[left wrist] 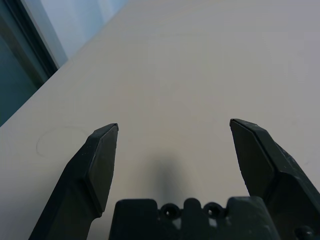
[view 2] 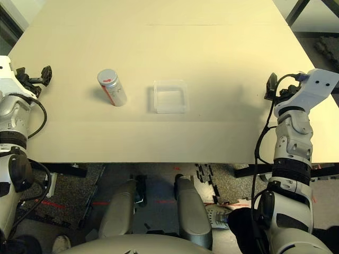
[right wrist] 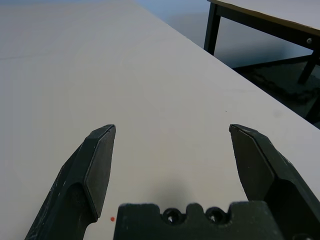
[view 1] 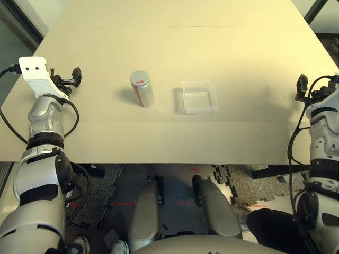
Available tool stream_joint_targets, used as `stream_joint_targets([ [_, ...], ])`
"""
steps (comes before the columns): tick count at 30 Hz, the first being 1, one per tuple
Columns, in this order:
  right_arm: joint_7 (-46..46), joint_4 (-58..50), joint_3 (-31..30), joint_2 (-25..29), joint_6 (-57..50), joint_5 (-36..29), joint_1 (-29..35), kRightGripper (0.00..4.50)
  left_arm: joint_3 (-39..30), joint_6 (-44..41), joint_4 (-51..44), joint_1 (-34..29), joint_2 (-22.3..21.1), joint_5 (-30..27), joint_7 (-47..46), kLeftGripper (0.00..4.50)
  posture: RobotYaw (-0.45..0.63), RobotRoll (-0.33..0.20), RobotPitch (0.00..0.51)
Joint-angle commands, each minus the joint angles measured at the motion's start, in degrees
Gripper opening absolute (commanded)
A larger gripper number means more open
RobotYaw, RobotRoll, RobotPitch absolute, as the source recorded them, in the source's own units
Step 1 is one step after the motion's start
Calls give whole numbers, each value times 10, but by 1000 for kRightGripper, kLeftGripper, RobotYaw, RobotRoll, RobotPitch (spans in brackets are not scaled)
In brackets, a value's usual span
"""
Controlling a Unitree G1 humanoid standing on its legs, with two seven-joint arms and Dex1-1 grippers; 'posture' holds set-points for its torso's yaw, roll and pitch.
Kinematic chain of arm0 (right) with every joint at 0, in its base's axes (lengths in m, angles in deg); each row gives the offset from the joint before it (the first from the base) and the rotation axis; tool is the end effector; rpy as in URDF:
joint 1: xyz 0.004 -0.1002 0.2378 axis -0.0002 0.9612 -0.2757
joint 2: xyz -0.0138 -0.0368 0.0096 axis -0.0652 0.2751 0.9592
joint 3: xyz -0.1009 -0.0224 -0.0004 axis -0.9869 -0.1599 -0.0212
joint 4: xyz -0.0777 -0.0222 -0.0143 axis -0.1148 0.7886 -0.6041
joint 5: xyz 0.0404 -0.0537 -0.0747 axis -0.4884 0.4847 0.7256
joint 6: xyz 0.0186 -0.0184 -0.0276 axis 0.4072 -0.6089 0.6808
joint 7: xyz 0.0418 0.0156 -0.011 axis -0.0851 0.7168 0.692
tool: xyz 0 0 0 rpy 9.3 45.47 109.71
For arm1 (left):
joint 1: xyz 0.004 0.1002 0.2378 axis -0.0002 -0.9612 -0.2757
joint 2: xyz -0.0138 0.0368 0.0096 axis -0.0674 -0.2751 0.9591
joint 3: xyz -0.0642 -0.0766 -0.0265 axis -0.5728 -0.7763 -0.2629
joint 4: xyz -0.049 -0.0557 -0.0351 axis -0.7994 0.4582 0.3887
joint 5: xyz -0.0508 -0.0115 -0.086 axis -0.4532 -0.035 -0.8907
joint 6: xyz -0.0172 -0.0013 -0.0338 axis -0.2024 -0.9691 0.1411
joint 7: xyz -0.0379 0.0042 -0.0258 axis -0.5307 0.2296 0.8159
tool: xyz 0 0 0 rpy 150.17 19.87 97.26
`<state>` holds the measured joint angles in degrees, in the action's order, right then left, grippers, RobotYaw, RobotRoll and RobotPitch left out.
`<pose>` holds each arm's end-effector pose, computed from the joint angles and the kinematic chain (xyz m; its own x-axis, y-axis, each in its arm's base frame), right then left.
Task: Pour the medicine from the bottle into the box.
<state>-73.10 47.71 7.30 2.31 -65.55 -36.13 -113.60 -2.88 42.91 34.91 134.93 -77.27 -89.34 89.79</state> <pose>0.2638 -0.3164 0.1308 0.9184 -0.3552 0.1742 0.3466 0.9347 0.0785 0.3013 0.3431 0.1507 0.9772 0.1721 0.1240 -0.1790 0.9828 0.0465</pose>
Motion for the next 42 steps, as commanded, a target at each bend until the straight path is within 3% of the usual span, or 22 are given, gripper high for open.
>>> stream_joint_targets([
  [1,-4,-5,17,10,5,-10,14,4500,-4,6,16,8,-6,3,-4,4477,-148,0,254],
  [10,14,-29,8,33,-21,-21,16,4500,11,0,13,42,14,5,31,4477,-162,0,242],
  [15,61,-96,-30,53,-104,-34,14,4500,39,-64,-37,37,17,-10,191,4477,-174,0,233],
  [18,105,-158,-59,71,-182,-54,15,4500,60,-133,-119,0,5,-25,281,4477,-165,0,231],
  [22,154,-246,-97,92,-287,-88,18,4500,90,-260,-311,-80,-16,-54,350,4477,-157,0,229],
  [27,165,-314,-114,95,-365,-111,6,4500,95,-368,-456,-142,-53,-81,381,4477,-144,0,228],
  [33,170,-356,-128,88,-404,-120,2,4500,86,-413,-510,-174,-80,-96,384,4477,-136,0,226],
  [42,196,-426,-154,81,-470,-162,3,4500,110,-417,-538,-187,-45,-102,375,4477,-156,0,224],
])
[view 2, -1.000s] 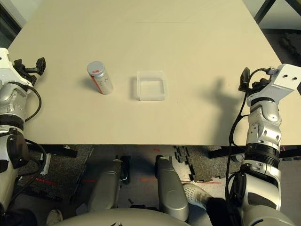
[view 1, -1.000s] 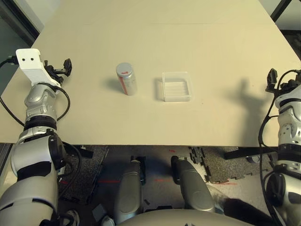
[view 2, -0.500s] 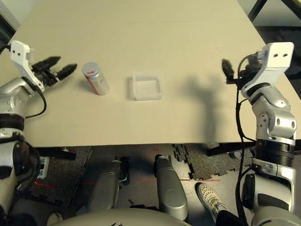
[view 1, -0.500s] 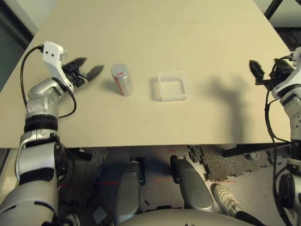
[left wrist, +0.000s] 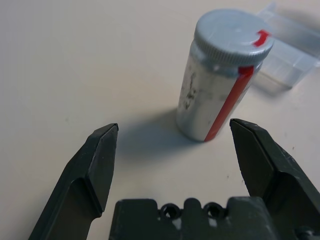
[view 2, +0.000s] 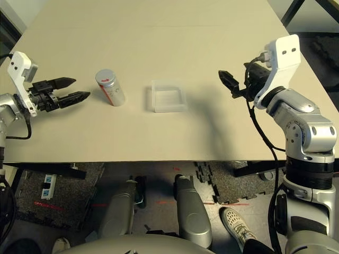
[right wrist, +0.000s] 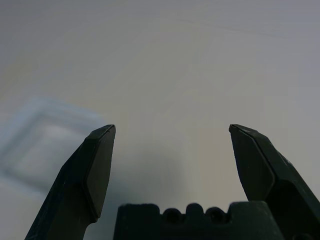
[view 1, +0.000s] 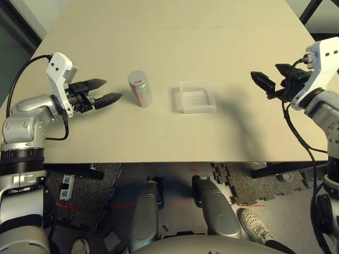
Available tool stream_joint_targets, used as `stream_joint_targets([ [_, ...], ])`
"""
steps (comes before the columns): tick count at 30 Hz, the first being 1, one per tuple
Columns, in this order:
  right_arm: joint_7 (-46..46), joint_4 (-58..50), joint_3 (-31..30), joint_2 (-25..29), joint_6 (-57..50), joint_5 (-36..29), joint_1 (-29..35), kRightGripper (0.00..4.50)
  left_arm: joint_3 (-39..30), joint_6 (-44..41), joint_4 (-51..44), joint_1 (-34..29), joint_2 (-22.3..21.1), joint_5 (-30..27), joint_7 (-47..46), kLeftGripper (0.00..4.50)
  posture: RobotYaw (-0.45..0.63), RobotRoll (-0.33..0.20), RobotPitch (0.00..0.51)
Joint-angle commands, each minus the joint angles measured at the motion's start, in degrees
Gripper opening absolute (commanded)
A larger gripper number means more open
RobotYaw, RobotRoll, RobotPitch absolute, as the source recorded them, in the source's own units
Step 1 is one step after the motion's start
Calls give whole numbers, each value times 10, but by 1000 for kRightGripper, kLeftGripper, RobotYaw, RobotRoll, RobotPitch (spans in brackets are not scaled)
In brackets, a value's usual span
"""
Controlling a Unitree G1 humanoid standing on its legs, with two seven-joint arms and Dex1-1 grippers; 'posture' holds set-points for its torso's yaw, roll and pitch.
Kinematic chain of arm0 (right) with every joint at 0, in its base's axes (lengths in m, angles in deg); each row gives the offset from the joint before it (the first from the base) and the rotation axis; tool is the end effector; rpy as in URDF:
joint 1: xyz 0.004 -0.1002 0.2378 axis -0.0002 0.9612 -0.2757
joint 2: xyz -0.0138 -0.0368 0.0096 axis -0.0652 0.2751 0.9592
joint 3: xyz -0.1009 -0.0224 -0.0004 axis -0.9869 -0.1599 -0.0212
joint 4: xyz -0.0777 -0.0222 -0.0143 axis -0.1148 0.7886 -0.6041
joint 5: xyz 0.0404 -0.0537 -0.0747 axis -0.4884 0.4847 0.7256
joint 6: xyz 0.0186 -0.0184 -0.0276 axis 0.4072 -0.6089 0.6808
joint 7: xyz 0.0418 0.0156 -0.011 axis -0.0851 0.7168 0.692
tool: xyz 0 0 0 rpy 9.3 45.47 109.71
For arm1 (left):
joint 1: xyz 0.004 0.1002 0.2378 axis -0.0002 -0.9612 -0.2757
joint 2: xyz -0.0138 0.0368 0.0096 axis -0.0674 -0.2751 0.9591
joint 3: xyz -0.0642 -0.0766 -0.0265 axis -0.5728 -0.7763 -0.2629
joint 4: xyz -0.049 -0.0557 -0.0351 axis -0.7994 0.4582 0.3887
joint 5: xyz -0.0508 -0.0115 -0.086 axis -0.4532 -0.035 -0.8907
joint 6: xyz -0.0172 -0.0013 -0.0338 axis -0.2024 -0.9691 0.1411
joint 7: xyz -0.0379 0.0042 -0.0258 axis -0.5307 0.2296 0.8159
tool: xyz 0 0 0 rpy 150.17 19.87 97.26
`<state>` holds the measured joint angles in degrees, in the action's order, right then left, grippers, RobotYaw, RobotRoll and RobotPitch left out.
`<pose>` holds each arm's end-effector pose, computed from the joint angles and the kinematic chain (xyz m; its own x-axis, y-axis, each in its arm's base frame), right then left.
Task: Pour the medicine from the bottle into the box.
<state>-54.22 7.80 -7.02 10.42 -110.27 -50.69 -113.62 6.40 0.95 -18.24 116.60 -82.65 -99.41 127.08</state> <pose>0.2485 -0.2430 0.2115 0.8969 0.4401 -0.0443 -0.4422 0.8942 -0.0694 0.2723 0.3075 0.1928 0.7251 -0.6621 -0.1895 0.6837 0.7251 0.0825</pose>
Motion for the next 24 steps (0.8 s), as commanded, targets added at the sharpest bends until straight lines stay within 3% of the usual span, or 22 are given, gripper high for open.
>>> stream_joint_targets([
  [1,7,-33,-11,0,-29,-20,4,4500,21,3,-5,-2,13,0,2,4477,-160,0,223],
  [14,10,-74,-12,2,-62,-45,17,4500,62,37,22,18,55,13,10,4477,-208,0,221],
  [24,41,-134,-54,5,-106,-92,14,4500,80,96,89,58,83,34,12,4477,-231,0,219],
])
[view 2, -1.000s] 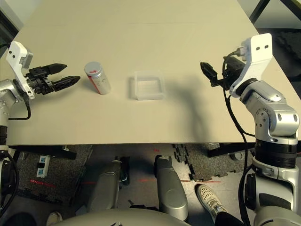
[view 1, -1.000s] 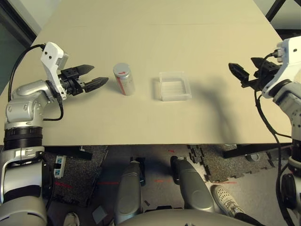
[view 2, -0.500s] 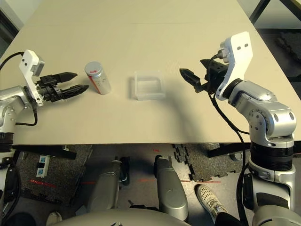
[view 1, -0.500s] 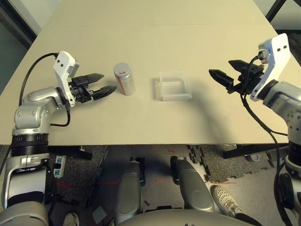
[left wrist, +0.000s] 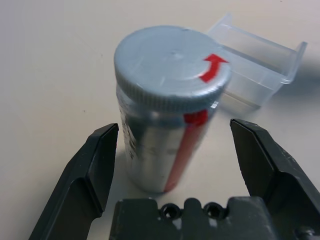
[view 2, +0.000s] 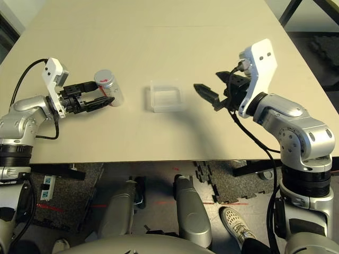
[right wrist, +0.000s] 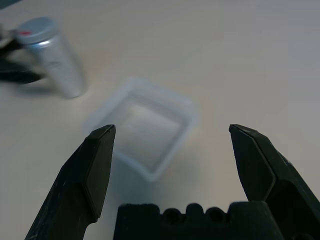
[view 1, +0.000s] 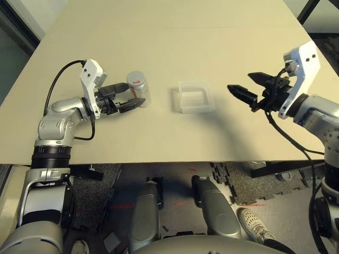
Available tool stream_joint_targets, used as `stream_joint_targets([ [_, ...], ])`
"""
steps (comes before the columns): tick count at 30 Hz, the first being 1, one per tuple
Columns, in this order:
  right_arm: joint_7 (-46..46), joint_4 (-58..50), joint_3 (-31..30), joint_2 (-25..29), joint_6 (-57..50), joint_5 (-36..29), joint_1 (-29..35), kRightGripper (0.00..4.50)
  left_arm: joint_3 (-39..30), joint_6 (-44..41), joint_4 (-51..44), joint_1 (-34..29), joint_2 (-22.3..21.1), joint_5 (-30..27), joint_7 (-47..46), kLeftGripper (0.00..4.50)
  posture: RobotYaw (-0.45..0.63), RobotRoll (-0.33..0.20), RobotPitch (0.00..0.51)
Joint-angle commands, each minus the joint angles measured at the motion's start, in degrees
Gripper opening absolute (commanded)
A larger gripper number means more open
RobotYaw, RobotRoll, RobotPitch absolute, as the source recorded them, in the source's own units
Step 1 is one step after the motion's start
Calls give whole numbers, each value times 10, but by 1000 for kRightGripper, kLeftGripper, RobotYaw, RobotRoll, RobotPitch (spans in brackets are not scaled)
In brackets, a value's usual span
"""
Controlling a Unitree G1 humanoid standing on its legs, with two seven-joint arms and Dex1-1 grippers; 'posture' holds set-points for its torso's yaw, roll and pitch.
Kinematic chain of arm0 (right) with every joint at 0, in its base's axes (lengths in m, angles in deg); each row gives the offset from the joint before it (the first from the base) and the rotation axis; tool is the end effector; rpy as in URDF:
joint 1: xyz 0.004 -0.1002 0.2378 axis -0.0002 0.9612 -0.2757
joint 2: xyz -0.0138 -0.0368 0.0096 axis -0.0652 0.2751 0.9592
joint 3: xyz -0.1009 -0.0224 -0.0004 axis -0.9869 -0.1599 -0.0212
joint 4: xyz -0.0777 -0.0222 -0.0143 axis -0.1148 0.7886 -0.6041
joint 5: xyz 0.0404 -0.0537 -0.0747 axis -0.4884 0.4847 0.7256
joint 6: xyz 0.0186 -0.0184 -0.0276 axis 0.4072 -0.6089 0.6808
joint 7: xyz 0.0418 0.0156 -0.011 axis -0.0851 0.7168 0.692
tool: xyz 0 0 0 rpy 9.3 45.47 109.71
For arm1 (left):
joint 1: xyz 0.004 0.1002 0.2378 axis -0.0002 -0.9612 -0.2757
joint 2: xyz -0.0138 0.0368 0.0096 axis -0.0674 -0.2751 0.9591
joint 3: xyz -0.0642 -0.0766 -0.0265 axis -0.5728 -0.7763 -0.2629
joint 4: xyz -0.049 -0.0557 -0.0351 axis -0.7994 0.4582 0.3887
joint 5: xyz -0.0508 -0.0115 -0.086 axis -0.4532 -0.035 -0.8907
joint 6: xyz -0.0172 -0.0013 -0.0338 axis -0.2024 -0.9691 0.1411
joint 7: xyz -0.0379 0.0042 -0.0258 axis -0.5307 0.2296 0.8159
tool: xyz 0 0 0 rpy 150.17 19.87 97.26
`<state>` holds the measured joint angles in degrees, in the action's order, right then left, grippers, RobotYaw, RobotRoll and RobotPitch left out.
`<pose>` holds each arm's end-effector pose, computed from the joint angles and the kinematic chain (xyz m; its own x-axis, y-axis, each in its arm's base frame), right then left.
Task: Pour the medicine from the bottle into the box.
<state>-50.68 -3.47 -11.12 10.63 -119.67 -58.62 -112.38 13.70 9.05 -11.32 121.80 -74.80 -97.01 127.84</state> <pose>0.2316 -0.2111 0.2143 0.7323 0.6688 -0.1285 -0.6779 0.7338 -0.0445 0.3010 0.2679 0.1713 0.6297 -0.7605 -0.1585 0.7760 0.6253 0.0826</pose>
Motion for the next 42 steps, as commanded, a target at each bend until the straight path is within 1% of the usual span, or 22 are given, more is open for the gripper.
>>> stream_joint_targets([
  [1,4,-22,-16,2,-13,-13,-1,4500,7,18,25,8,5,11,5,4477,-233,0,218],
  [6,0,-17,-30,-5,-6,-9,-11,4500,15,46,51,15,14,22,7,4477,-236,0,216],
  [9,-1,-14,-34,-8,-3,-6,-15,4500,19,62,65,16,20,30,9,3854,-236,0,215],
  [12,-2,-9,-38,-11,0,-3,-19,4500,22,70,76,19,28,34,11,2807,-239,0,212],
  [22,-4,-5,-38,-15,6,5,-24,4500,33,113,105,29,55,49,14,2775,-247,0,207],
  [26,-4,0,-47,-17,12,12,-41,4500,34,108,94,51,65,41,26,2775,-250,0,200],
  [29,-15,11,-69,-38,10,22,-83,4500,35,104,88,82,78,35,33,2775,-244,0,194],
  [34,-31,44,-112,-85,23,52,-138,4500,41,115,109,115,98,46,35,2775,-235,0,184],
  [42,-53,97,-156,-142,67,115,-184,4500,43,112,107,122,115,47,26,2775,-227,0,180],
])
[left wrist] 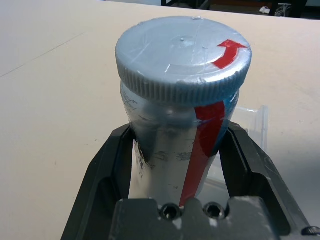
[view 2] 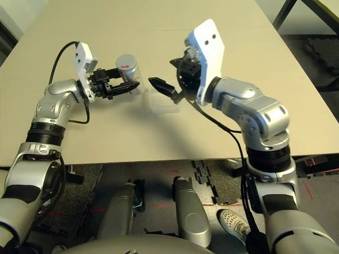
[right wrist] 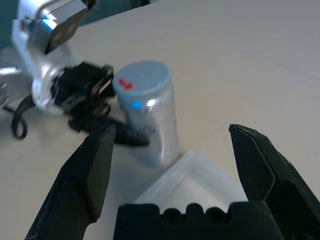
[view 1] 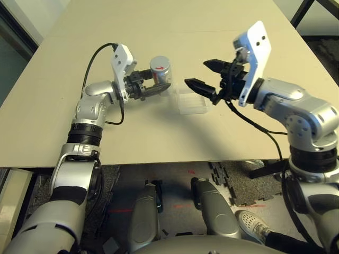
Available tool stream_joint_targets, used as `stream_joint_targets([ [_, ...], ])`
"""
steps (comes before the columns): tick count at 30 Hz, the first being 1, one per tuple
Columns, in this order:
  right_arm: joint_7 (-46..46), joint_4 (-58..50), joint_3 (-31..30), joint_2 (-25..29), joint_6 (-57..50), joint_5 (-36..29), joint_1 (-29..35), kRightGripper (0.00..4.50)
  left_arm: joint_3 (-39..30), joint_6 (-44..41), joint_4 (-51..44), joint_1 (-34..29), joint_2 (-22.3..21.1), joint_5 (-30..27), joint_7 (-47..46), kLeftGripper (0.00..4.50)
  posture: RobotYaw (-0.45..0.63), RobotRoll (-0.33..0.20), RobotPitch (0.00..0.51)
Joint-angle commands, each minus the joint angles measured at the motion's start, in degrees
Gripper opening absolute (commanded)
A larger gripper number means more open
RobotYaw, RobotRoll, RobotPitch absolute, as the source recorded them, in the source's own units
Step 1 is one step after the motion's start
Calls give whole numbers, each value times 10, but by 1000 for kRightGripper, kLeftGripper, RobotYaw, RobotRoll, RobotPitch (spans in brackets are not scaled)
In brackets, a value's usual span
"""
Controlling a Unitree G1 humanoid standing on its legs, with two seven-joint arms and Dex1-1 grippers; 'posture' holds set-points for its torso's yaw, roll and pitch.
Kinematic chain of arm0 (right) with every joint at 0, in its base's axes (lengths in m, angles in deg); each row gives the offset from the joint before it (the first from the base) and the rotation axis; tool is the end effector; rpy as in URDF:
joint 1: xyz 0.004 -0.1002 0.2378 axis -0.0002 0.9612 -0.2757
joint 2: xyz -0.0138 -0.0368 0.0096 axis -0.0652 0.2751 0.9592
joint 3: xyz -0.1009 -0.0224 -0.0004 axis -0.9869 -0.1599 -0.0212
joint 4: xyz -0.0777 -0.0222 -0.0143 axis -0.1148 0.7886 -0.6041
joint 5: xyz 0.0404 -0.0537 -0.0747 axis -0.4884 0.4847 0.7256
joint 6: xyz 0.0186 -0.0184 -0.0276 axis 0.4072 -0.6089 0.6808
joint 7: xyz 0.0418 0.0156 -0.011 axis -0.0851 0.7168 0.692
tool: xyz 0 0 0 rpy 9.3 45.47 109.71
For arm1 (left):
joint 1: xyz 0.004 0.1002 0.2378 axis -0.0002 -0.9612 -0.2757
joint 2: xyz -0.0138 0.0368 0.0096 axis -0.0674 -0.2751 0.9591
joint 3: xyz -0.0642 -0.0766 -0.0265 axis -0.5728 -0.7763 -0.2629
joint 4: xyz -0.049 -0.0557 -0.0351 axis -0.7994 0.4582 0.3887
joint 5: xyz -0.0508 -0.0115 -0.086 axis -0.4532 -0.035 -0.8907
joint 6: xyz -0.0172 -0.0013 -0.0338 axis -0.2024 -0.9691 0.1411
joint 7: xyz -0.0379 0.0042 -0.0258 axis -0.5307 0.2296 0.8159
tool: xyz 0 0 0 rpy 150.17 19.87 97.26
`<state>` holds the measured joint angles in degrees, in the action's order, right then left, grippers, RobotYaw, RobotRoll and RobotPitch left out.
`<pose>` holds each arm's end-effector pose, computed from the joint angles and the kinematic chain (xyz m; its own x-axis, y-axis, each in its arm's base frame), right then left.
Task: Pour the medicine from the bottle into the box.
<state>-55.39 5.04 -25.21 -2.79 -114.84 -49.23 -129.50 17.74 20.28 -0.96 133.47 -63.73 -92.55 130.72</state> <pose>0.2674 -0.1331 0.2370 0.6569 0.7538 -0.0144 -0.7483 0.6495 -0.1353 0.3374 0.2073 0.1826 0.4804 -0.8760 -0.0427 0.8653 0.4654 0.1863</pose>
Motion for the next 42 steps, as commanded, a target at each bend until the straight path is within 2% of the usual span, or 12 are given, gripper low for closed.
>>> stream_joint_targets([
  [1,-6,16,-18,-13,22,27,-17,4500,2,-1,2,5,5,2,-4,2775,-226,0,180],
  [17,25,64,-68,-60,72,92,-55,4500,3,-15,-8,19,20,-1,-20,2775,-212,0,179],
  [35,35,95,-74,-80,94,140,-63,4500,8,-35,-34,12,34,-3,-21,2775,-215,0,184],
  [38,38,95,-74,-82,94,143,-62,3825,9,-37,-38,11,35,-4,-21,2775,-215,0,184],
  [40,39,95,-73,-82,96,146,-62,3184,9,-38,-38,10,36,-4,-22,2775,-214,0,185],
  [41,39,95,-72,-84,97,147,-63,2725,9,-38,-39,10,36,-4,-22,2775,-215,0,185],
  [42,39,96,-71,-85,98,148,-63,2617,9,-39,-39,10,36,-3,-22,2775,-215,0,185],
])
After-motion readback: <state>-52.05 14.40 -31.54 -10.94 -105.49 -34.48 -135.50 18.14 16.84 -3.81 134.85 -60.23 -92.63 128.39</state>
